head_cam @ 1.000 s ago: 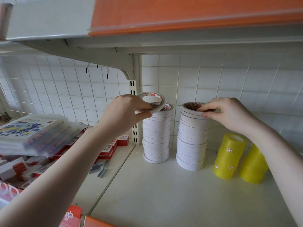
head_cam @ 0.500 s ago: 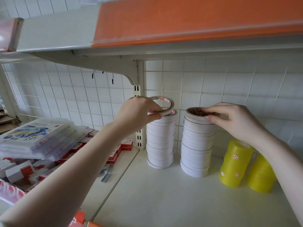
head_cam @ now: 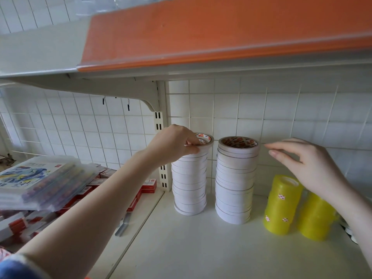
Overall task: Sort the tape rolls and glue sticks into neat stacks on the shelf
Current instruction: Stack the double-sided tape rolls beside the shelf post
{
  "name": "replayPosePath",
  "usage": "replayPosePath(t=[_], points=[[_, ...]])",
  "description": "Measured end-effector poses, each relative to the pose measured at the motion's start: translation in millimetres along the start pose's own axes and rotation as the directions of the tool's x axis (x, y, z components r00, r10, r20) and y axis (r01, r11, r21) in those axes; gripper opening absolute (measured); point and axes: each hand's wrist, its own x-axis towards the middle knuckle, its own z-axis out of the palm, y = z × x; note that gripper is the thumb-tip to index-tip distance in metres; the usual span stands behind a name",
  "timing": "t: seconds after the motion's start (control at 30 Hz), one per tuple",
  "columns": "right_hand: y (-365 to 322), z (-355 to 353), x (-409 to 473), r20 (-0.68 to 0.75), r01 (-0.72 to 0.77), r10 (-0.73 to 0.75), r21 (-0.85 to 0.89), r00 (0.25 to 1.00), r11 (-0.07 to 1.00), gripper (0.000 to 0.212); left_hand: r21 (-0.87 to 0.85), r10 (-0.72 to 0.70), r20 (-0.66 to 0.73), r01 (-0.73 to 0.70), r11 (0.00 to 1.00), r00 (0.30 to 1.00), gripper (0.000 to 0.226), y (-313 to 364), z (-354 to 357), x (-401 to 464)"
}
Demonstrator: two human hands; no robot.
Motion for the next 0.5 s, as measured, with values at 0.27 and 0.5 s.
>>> replayPosePath(t=[0.27,0.5], points=[[7.1,-2.0,-8.7,-0.014,-0.019,0.019,-0.014,1.000,1.000,0.018,-0.012,-0.021,0.015,0.021,1.000,1.000,0.022,-0.4,-7.4,0.8],[12.2,4.8,-9.4,0.005,-0.016,0.016,0.010,1.000,1.000,0.018,-0.024,-0.038,0.025,0.039,0.999,0.999,0.017,-4.2,-6.9,-4.5]])
